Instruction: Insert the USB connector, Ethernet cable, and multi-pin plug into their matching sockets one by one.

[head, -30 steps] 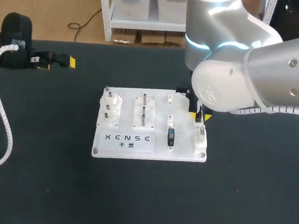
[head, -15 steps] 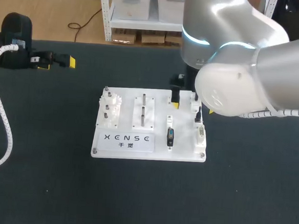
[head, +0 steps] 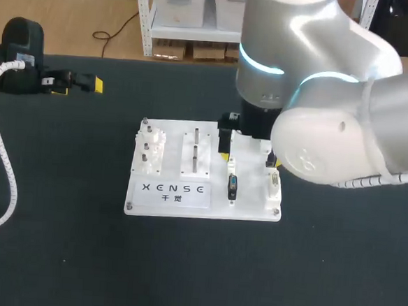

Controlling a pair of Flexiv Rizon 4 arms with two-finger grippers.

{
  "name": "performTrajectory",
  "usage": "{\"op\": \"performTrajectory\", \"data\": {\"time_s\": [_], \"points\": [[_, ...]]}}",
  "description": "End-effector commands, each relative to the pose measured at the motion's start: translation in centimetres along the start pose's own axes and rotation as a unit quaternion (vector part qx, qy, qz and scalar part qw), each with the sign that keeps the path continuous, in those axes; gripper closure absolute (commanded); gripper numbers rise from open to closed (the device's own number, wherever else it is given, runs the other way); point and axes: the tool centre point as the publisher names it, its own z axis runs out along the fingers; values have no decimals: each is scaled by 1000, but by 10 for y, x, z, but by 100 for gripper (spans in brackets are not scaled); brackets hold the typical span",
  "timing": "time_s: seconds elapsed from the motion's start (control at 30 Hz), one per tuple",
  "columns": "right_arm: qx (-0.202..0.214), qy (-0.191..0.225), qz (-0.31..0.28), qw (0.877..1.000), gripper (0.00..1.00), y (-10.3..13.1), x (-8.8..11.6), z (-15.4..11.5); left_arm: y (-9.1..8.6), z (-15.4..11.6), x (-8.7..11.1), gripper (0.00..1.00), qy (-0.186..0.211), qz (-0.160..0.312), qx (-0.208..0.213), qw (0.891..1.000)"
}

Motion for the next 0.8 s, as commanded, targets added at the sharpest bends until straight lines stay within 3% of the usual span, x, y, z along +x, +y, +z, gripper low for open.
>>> {"op": "performTrajectory", "data": {"time_s": [0.03,0.63,0.7,0.77,0.8], "points": [[5,0,-5,1000,0,8,10,7,0,0,0,0,0,0,0,1000],[6,45,-30,999,0,22,29,37,0,0,0,0,0,0,0,1000],[6,46,-32,998,23,24,30,39,0,0,0,0,0,0,0,1000],[7,48,-35,998,37,25,31,41,0,0,0,0,0,0,0,1000],[7,49,-36,998,53,25,32,42,0,0,0,0,0,0,0,1000]]}}
